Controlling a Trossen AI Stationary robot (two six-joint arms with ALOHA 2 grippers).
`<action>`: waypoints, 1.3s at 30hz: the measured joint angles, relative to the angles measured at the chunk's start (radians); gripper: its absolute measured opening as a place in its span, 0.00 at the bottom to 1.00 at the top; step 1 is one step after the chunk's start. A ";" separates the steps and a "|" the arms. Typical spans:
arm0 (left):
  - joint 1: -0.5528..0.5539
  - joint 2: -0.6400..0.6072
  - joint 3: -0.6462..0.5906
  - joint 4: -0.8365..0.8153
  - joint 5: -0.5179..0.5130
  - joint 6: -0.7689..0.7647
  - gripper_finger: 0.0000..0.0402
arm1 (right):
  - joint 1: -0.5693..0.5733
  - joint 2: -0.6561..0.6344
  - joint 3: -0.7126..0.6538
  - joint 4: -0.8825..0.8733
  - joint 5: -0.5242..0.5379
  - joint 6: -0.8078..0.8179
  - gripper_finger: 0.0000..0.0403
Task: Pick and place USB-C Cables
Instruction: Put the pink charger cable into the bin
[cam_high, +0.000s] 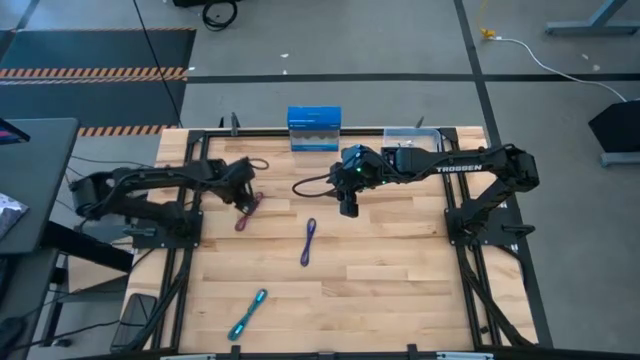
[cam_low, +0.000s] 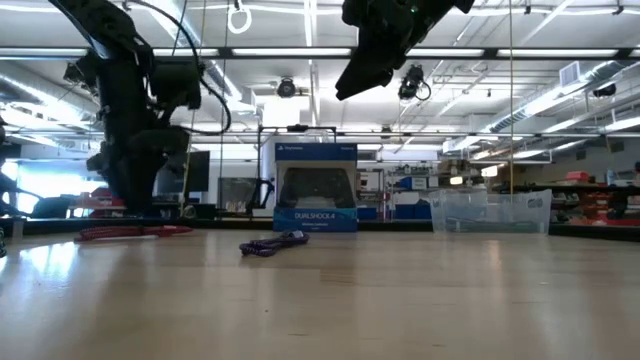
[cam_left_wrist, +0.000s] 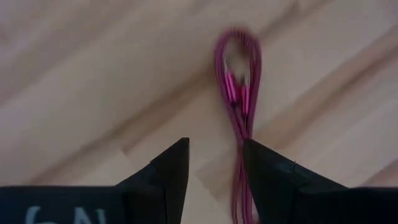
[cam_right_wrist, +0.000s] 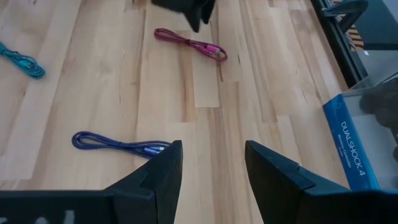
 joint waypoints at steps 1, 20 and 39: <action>-0.011 0.022 0.000 -0.015 -0.002 -0.004 0.39 | 0.000 0.000 0.000 0.000 0.000 0.000 0.45; -0.068 0.111 0.000 0.029 0.068 -0.055 0.54 | -0.016 0.000 0.000 -0.002 0.000 0.003 0.45; -0.097 0.053 0.001 0.151 0.177 -0.034 0.54 | -0.008 0.000 0.000 -0.037 0.000 0.012 0.45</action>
